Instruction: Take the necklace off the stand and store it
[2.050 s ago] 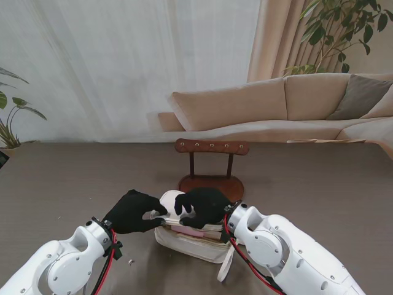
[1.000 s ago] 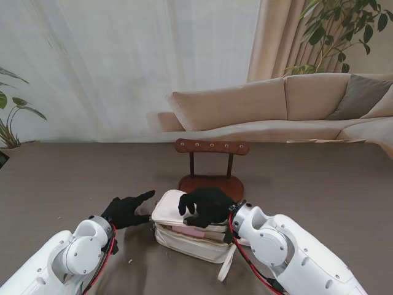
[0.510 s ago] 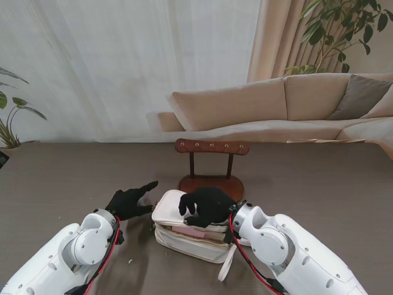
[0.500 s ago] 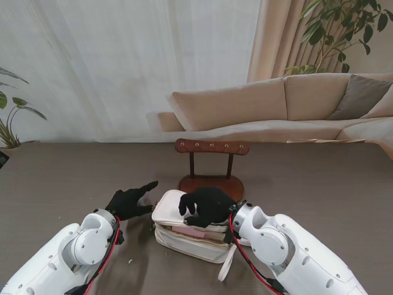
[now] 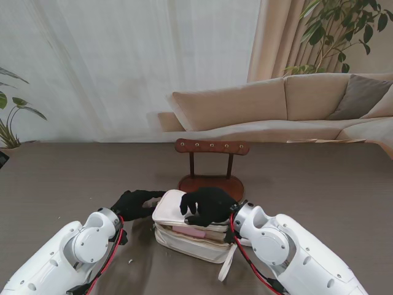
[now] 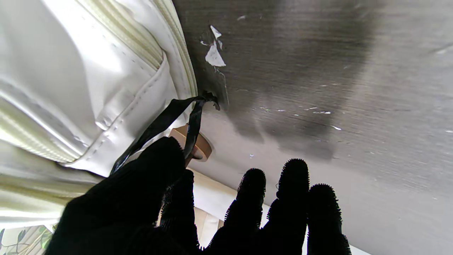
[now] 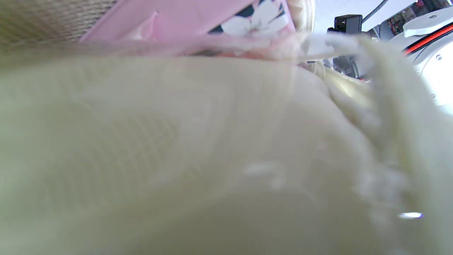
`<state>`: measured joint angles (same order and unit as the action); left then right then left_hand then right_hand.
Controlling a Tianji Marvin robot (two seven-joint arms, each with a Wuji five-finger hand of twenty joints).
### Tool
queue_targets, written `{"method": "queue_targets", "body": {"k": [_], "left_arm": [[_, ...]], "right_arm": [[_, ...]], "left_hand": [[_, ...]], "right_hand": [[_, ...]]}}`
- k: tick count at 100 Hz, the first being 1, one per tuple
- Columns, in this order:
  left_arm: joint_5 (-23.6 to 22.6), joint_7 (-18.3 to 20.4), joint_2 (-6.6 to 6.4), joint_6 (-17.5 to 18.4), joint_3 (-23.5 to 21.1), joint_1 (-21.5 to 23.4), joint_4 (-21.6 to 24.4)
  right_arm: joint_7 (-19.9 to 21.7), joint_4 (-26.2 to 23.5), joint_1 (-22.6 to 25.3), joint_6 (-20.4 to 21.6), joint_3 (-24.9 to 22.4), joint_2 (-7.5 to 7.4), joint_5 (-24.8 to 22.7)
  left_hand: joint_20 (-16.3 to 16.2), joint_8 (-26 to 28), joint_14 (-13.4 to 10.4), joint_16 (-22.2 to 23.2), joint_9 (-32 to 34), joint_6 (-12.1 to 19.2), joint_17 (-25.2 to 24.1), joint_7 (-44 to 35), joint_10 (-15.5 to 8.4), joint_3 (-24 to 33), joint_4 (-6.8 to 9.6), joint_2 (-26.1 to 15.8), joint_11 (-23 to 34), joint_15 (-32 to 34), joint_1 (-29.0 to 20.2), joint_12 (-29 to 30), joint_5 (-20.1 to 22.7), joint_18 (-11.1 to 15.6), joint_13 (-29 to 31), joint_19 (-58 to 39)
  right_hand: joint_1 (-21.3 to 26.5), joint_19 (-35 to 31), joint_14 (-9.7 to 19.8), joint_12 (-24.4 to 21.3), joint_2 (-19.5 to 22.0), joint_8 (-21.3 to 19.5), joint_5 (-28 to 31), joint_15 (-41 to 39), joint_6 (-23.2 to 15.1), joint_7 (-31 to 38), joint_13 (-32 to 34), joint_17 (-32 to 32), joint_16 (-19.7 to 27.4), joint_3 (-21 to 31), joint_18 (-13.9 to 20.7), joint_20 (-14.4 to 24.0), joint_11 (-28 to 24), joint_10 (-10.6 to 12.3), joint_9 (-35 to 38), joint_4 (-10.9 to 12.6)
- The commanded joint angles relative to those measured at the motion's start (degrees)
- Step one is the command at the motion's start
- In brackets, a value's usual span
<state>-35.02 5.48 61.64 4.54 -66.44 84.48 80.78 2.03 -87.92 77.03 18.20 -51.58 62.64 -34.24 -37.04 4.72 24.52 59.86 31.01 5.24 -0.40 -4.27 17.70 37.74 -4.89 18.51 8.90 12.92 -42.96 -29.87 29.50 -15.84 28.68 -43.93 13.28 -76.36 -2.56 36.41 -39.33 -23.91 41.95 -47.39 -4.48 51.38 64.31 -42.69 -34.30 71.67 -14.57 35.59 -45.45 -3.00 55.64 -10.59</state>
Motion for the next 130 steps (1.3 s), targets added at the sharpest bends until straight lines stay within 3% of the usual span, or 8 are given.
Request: {"method": "queue_targets", "body": {"k": [1, 30, 36, 40, 47, 74, 101, 130], "left_arm": [[0.9, 0.5, 0.27, 0.4, 0.5, -0.2, -0.5], [4.4, -1.5, 1.05, 1.4, 1.6, -0.2, -2.4], [4.9, -2.4, 1.31, 1.7, 1.7, -0.1, -2.9], [5.6, -3.3, 1.56, 1.9, 1.8, -0.1, -3.2], [7.0, -4.1, 1.93, 2.1, 1.9, 0.0, -3.6], [10.2, -5.7, 2.68, 2.4, 0.6, 1.7, -3.2], [11.2, -4.8, 2.44, 2.3, -2.8, 5.3, 0.3], [10.5, -7.3, 2.80, 1.9, -5.4, 8.4, 3.2]], "right_arm": [[1.1, 0.9, 0.8, -0.2, 0.4, -0.05, -0.1], [1.3, 1.0, 0.9, -0.5, 0.3, -0.05, 0.2], [1.3, 1.1, 0.8, -0.5, 0.3, -0.02, 0.2], [1.2, 1.1, 0.8, -0.6, 0.4, 0.00, 0.3], [1.2, 1.2, 0.8, -0.6, 0.4, 0.02, 0.4], [1.3, 1.4, 0.8, -0.6, 0.5, 0.01, 0.6], [1.5, 1.5, 0.6, -0.5, 0.7, -0.02, 0.7], [1.5, 1.7, 0.5, -0.5, 0.9, 0.01, 0.9]], "left_hand": [[-0.1, 0.7, 0.2, 0.3, 0.9, 1.0, -0.7, -0.8, -0.6, 1.3, -0.08, 1.8, 0.1, -0.3, -2.0, -0.3, 0.7, 2.1, 0.5, 0.5], [0.0, 5.8, 0.5, 1.0, 4.3, -0.9, 0.6, -9.8, -0.4, 4.8, 0.19, 3.8, 2.9, 0.4, -7.1, -2.0, 8.9, 0.8, 2.4, -0.1], [-0.4, 8.7, 0.5, 1.4, 5.4, -1.6, 1.1, -14.0, -0.5, 5.6, 0.18, 4.1, 3.9, 0.7, -7.4, -2.5, 12.6, 0.5, 3.5, -1.4], [-0.3, 13.8, 0.6, 1.8, 5.9, -1.8, 1.2, -17.5, -0.6, 3.9, -2.08, 5.4, 4.6, 0.9, -9.3, -3.2, 13.8, 0.4, 4.1, -2.4], [-0.3, 19.0, 0.9, 2.1, 6.5, -2.0, 1.3, -21.5, -0.7, 1.1, -3.33, 6.9, 5.4, 1.0, -12.1, -3.7, 15.4, 0.2, 4.7, -3.4], [-0.3, 30.8, 0.9, 3.1, 8.7, -4.9, 1.4, -43.4, -1.0, -4.7, -2.57, 7.2, 9.6, 1.7, -16.8, -7.8, 16.6, 0.3, 6.8, -6.2], [-0.6, 32.0, 1.2, 3.7, 10.3, -7.6, 1.8, -47.8, -0.3, -5.3, -2.83, 5.9, 11.5, 2.4, -18.0, -9.9, 15.0, 0.0, 8.5, -7.3], [-3.2, 31.0, 3.0, 9.5, 21.8, -13.7, 7.9, -51.6, 1.3, -1.3, -3.39, 8.0, 12.6, 7.9, -18.0, -30.5, 14.1, -4.0, 20.1, -16.2]], "right_hand": [[-0.5, 0.4, -2.5, -0.4, -1.3, -1.2, 0.6, 2.4, 0.1, -0.3, 0.3, 8.3, 1.6, 0.2, 1.1, -0.4, -0.1, 1.0, 0.3, 1.8], [-0.4, 0.4, -2.6, -0.4, -1.0, -1.3, 0.6, 2.4, 0.0, -0.2, 0.3, 8.3, 1.5, 0.2, 1.2, -0.5, -0.1, 1.0, 0.3, 1.8], [-0.4, 0.4, -2.5, -0.4, -1.0, -1.3, 0.6, 2.3, 0.1, -0.2, 0.4, 8.3, 1.5, 0.1, 1.2, -0.5, -0.1, 1.0, 0.3, 1.8], [-0.4, 0.4, -2.5, -0.4, -0.9, -1.3, 0.6, 2.3, 0.1, -0.2, 0.4, 8.3, 1.5, 0.1, 1.2, -0.5, -0.1, 1.0, 0.3, 1.9], [-0.4, 0.3, -2.6, -0.4, -0.8, -1.3, 0.7, 2.3, 0.1, -0.2, 0.3, 8.3, 1.5, 0.1, 1.2, -0.5, -0.1, 1.0, 0.3, 1.9], [-0.4, 0.3, -2.6, -0.4, -0.5, -1.3, 0.7, 2.3, 0.1, -0.2, 0.4, 8.3, 1.6, 0.1, 1.3, -0.5, -0.1, 1.0, 0.3, 1.9], [-0.5, 0.3, -2.6, -0.4, -0.1, -1.2, 0.7, 2.3, 0.1, -0.2, 0.3, 8.3, 1.6, -0.1, 1.2, -0.6, -0.1, 0.9, 0.2, 2.0], [-0.5, 0.3, -2.6, -0.4, 0.2, -1.2, 0.8, 2.3, 0.1, -0.2, 0.3, 8.4, 1.6, -0.2, 1.2, -0.6, -0.1, 1.0, 0.2, 2.1]]}}
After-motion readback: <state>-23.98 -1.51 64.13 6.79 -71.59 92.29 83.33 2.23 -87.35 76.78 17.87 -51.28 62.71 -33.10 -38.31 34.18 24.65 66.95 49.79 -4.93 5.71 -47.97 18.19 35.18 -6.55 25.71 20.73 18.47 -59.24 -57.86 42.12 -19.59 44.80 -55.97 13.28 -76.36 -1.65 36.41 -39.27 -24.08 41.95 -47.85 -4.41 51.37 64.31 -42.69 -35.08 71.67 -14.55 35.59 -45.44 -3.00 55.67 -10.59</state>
